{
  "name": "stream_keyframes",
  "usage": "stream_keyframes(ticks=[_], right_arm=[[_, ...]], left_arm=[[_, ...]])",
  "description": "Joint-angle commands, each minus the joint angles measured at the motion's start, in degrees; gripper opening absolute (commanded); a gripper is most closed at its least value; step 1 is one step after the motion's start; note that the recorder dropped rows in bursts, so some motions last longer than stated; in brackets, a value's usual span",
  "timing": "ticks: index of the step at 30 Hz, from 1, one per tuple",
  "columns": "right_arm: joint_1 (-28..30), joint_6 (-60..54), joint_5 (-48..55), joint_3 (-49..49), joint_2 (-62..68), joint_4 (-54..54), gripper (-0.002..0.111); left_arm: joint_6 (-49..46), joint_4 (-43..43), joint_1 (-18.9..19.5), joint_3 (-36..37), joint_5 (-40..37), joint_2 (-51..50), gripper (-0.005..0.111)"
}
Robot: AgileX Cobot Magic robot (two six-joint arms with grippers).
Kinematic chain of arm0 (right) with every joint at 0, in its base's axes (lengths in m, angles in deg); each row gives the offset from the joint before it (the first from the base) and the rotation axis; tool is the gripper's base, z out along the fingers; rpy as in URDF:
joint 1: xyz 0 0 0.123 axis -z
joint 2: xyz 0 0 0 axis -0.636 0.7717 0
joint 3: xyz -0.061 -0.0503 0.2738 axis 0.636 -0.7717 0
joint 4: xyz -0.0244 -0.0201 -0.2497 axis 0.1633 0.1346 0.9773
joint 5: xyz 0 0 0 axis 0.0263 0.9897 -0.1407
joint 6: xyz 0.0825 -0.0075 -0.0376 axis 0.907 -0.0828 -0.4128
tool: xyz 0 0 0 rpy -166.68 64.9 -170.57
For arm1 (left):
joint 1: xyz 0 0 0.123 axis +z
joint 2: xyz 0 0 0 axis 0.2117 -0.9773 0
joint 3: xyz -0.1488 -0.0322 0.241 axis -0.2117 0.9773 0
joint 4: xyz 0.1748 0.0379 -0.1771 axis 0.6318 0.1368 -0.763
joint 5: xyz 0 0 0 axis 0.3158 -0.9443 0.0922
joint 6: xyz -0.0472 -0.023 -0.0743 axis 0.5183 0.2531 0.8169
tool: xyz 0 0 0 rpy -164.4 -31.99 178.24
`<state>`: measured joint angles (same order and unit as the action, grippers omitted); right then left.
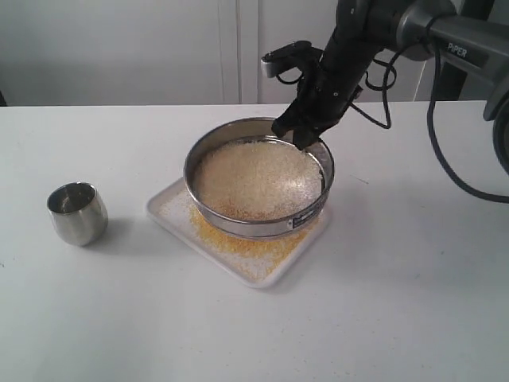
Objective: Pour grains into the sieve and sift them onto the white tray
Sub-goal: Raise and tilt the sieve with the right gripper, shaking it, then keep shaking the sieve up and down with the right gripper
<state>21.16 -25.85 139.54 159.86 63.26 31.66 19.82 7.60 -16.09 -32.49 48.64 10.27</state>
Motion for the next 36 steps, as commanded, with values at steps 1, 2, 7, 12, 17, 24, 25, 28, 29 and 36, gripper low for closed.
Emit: stream_keyframes(ticks=[1, 2, 7, 12, 17, 24, 25, 28, 29, 36], right_arm=[[1.0, 9.9, -2.1, 0.4, -0.4, -9.6, 0.0], [0.6, -6.3, 0.7, 0.5, -0.4, -10.8, 0.0], [1.9, 22.3, -3.7, 0.4, 0.0, -4.8, 0.0], [2.2, -14.9, 5.0, 0.4, -0.3, -11.0, 0.0], [3.4, -8.6, 4.6, 0.6, 0.3, -17.6, 0.0], [2.8, -3.9, 3.7, 0.4, 0.1, -13.9, 0.0], [2.3, -15.3, 5.0, 0.5, -0.2, -12.3, 0.0], [2.3, 8.1, -2.3, 0.4, -0.7, 5.7, 0.0], [2.6, 20.5, -4.4, 0.4, -0.7, 6.1, 0.0], [1.3, 1.6, -2.8, 0.4, -0.8, -2.7, 0.0]], left_arm=[[0.3, -0.6, 0.2, 0.2, -0.3, 0.3, 0.0], [0.3, -0.6, 0.2, 0.2, -0.3, 0.3, 0.0], [0.3, -0.6, 0.2, 0.2, -0.3, 0.3, 0.0], [0.3, -0.6, 0.2, 0.2, -0.3, 0.3, 0.0], [0.3, -0.6, 0.2, 0.2, -0.3, 0.3, 0.0], [0.3, -0.6, 0.2, 0.2, -0.3, 0.3, 0.0], [0.3, -0.6, 0.2, 0.2, -0.3, 0.3, 0.0], [0.3, -0.6, 0.2, 0.2, -0.3, 0.3, 0.0], [0.3, -0.6, 0.2, 0.2, -0.3, 0.3, 0.0], [0.3, -0.6, 0.2, 0.2, -0.3, 0.3, 0.0]])
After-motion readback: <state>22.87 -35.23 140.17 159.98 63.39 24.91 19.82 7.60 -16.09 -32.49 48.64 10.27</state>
